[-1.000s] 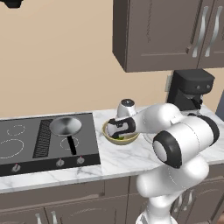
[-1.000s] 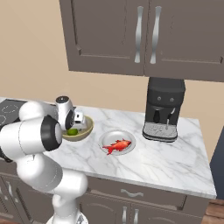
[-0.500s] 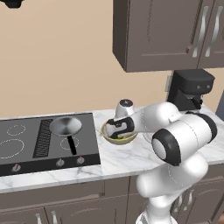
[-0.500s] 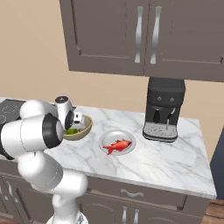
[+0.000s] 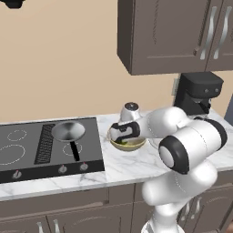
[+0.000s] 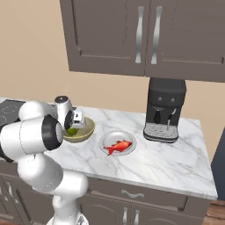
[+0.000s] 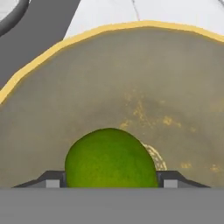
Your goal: Place the fish on the plate and place the lime on the same plate.
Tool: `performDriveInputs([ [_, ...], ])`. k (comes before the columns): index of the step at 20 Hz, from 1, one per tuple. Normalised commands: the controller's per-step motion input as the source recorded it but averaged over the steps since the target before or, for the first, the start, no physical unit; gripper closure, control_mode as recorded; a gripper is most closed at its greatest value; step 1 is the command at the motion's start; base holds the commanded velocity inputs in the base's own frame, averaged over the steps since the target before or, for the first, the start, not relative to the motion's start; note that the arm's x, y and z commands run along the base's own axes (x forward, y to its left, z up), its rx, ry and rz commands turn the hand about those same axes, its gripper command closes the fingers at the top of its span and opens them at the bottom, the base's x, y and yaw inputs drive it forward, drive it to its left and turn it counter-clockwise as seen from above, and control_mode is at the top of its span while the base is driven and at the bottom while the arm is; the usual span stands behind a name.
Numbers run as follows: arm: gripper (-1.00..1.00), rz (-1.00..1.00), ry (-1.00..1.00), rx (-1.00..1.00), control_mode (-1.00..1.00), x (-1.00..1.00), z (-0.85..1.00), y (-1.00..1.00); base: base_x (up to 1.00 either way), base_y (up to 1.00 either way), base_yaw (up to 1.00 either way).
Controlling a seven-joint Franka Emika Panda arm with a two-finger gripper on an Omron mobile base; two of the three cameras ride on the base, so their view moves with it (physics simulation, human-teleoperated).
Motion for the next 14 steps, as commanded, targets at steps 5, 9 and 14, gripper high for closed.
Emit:
performDriveInputs([
  [5, 1.0, 0.0, -0.27, 0.07, -1.0, -0.04, 0.96, -0.05, 0.0, 0.0, 0.0],
  [9, 1.0, 0.0, -0.24, 0.0, -1.0, -0.31, 0.87, -0.48, 0.0, 0.0, 0.0],
  [14, 1.0, -0.02, -0.17, -0.11, -1.0, -0.29, 0.58, -0.85, 0.0, 0.0, 0.0],
])
